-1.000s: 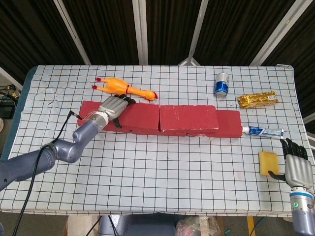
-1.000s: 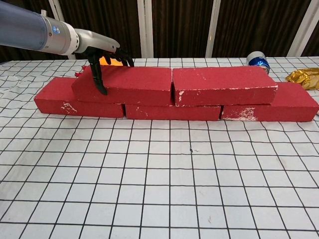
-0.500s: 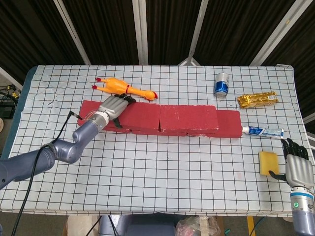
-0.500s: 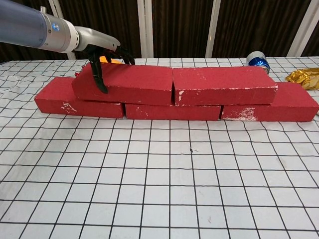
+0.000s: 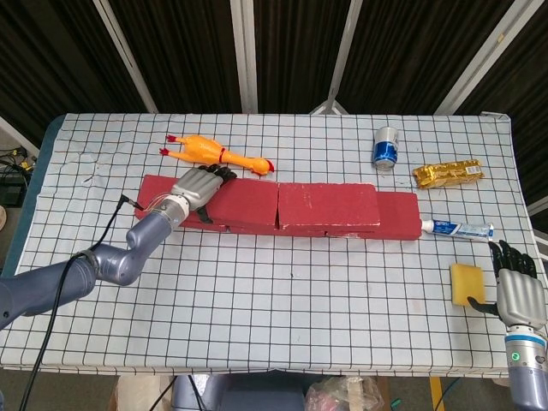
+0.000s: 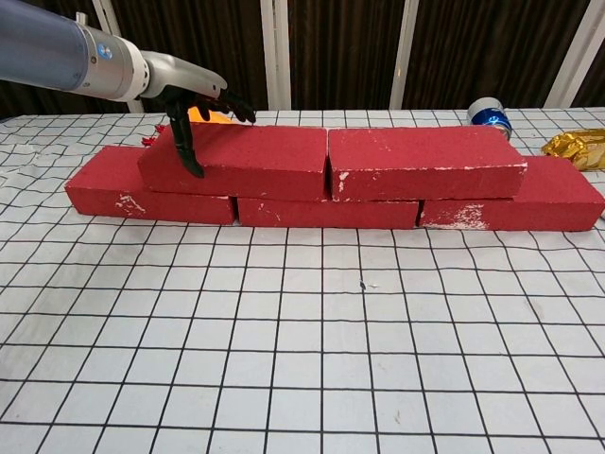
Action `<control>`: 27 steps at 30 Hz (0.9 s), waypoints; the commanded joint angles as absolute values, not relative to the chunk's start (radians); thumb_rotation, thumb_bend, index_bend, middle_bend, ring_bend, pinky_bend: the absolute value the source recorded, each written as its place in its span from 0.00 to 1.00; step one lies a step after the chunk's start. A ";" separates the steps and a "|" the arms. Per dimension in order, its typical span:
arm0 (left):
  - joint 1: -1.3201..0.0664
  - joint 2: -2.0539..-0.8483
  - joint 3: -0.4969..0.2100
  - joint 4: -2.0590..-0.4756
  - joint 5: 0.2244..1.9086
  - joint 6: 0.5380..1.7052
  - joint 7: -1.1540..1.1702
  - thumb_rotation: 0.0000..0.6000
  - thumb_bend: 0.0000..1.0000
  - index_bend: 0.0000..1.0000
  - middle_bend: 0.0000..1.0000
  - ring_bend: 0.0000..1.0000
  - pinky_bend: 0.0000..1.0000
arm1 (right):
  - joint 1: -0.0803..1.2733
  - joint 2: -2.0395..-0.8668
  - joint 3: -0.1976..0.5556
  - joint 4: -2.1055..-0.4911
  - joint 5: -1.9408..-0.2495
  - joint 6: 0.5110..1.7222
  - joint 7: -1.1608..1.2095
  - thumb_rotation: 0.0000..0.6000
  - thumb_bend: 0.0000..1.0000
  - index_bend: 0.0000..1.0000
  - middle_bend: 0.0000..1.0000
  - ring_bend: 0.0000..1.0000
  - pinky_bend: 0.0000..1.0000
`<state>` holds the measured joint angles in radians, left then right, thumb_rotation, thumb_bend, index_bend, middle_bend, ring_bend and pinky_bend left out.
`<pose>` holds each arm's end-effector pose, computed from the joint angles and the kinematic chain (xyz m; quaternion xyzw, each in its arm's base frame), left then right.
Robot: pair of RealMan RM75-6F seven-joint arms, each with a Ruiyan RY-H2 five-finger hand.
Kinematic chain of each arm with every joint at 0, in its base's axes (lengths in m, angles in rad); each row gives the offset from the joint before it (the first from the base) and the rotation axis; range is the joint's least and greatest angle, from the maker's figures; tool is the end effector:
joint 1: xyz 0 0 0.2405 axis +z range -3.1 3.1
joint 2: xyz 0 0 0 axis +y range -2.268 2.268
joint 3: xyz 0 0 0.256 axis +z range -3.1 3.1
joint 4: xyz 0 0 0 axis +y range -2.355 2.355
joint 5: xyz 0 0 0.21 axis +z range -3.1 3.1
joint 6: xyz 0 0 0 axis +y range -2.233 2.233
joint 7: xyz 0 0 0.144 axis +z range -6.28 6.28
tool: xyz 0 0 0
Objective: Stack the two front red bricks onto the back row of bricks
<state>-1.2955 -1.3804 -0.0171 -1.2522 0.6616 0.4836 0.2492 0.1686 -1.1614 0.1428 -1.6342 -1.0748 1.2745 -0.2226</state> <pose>-0.0810 0.4570 0.0207 -0.8109 -0.3704 -0.2295 0.3907 -0.3426 -0.2168 0.1457 0.5337 -0.4678 0.2676 0.6517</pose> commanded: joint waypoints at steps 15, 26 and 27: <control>-1.183 -1.108 -0.019 -1.568 0.747 0.671 0.215 1.00 0.00 0.08 0.08 0.00 0.11 | 0.169 -1.160 0.143 -1.632 -1.076 1.272 -0.217 1.00 0.17 0.03 0.00 0.00 0.00; -1.006 -1.020 0.006 -1.611 0.928 0.736 0.097 1.00 0.00 0.19 0.17 0.00 0.11 | 0.170 -1.163 0.140 -1.639 -1.079 1.273 -0.222 1.00 0.17 0.03 0.00 0.00 0.00; -1.001 -1.022 0.007 -1.607 0.935 0.735 0.096 1.00 0.00 0.19 0.17 0.00 0.11 | 0.170 -1.164 0.139 -1.639 -1.080 1.272 -0.223 1.00 0.17 0.03 0.00 0.00 0.00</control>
